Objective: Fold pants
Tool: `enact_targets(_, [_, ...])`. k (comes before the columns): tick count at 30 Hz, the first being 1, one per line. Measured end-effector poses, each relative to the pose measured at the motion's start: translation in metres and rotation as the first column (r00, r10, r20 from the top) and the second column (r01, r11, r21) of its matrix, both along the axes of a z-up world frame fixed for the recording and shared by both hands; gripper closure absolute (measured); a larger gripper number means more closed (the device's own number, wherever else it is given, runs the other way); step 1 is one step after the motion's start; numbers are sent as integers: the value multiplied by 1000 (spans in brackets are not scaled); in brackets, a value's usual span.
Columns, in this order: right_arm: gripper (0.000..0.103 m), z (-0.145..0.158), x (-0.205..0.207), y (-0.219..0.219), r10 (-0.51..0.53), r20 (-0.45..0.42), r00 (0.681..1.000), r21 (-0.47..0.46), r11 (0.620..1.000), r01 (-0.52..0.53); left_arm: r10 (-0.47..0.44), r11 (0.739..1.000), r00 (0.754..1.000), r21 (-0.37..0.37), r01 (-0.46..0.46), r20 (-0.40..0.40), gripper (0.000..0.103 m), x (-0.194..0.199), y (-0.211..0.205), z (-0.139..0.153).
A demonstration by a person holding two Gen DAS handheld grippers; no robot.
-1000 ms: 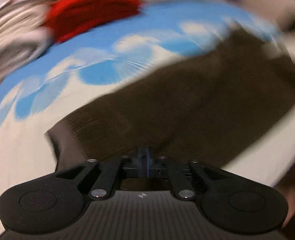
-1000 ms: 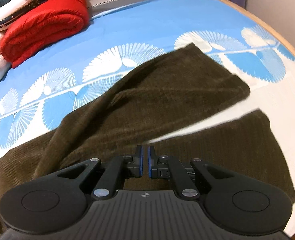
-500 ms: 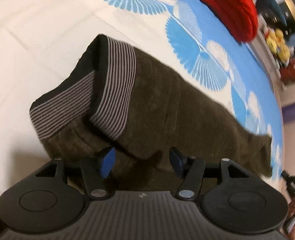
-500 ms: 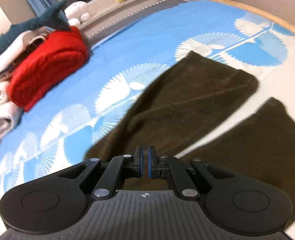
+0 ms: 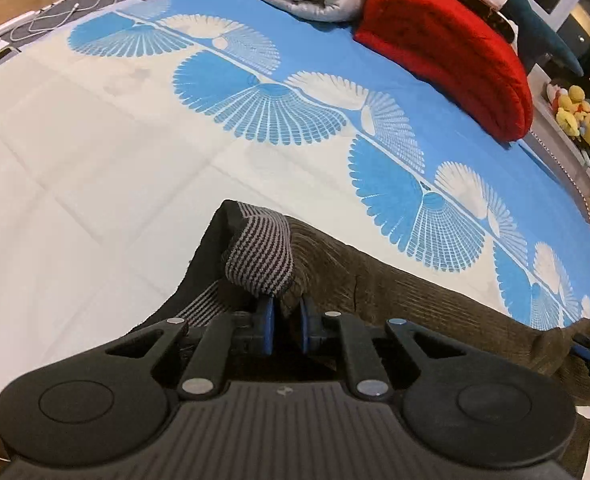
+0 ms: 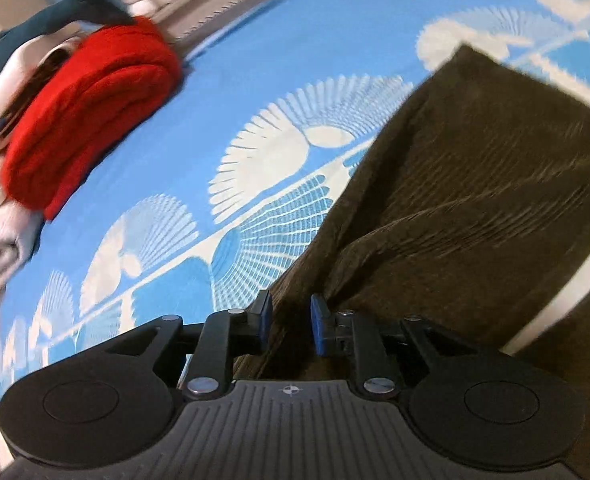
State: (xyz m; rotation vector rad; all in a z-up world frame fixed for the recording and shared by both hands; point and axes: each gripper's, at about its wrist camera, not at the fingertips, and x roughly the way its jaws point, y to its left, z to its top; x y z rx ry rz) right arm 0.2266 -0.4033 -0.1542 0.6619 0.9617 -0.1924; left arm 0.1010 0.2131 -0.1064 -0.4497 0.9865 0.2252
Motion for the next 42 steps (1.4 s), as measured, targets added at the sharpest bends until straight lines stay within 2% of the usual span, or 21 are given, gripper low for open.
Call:
enact_targets(3, [81,-14,10,-6,-66,-2,998,23,998,66,6,999,1000,-37,-7,-28,89,0,6,-6])
enact_targets(7, [82,-23,18,-11,-105,4,994,50,993,105,-15,999,999,-39,13,-47,89,-2,10,-10])
enact_targets(8, [89,-24,18,-11,-104,3,995,40,994,104,-21,999,999,-33,20,-44,89,-1,9,-10])
enact_targets(10, [95,-21,18,-11,-102,8,995,18,995,102,-24,999,999,-31,23,-42,89,0,9,-10])
enact_targets(14, [96,10,2,-16,-81,76,994,-1,997,82,-23,999,999,-34,23,-28,89,0,10,-5])
enact_targets(19, [97,60,-57,-36,-63,156,986,-2,998,64,-15,999,1000,-50,14,-10,90,-7,15,4])
enact_targets(21, [97,75,-96,-43,-73,172,982,19,997,71,-7,999,1000,-42,7,1,91,-16,17,10])
enact_targets(24, [97,91,-159,-40,-36,193,981,17,999,33,10,1000,1000,-24,-10,9,92,-37,27,15])
enact_targets(26, [97,87,-195,-36,0,142,990,18,1000,-2,17,1000,1000,-17,-17,-11,92,-49,34,11])
enact_targets(28, [97,65,-227,-37,52,-5,999,45,998,-52,14,1000,998,22,-12,-67,95,-54,36,2])
enact_targets(29, [96,49,-236,-37,102,-105,989,61,994,-96,12,999,994,49,-6,-111,97,-54,36,-4])
enact_targets(30, [96,31,-243,-36,163,-214,963,72,986,-151,14,998,987,69,-3,-161,97,-53,36,-11])
enact_targets(31, [96,20,-249,-39,179,-288,941,39,984,-175,20,998,979,65,-7,-202,97,-52,37,-17])
enact_targets(32, [95,18,-254,-45,159,-302,940,-19,985,-172,34,999,975,45,-25,-220,97,-52,40,-22])
enact_targets(34, [93,31,-253,-61,129,-225,966,-109,982,-156,69,998,971,4,-70,-229,95,-50,44,-26])
enact_targets(35, [93,42,-250,-71,110,-157,981,-153,979,-134,72,997,971,1,-74,-228,92,-48,42,-26])
enact_targets(37, [91,58,-241,-80,84,-56,995,-220,971,-95,73,997,971,11,-72,-229,74,-43,38,-26])
enact_targets(38, [83,62,-234,-82,78,-13,997,-247,966,-79,75,997,971,14,-74,-228,61,-41,35,-26])
enact_targets(39, [78,61,-225,-80,76,6,997,-262,962,-72,75,997,972,6,-76,-225,55,-40,35,-28])
enact_targets(40, [72,59,-214,-79,82,14,997,-267,961,-75,73,997,971,0,-75,-226,55,-39,33,-29])
enact_targets(42, [70,49,-192,-66,127,15,992,-276,954,-118,71,997,967,-4,-74,-245,52,-35,31,-32])
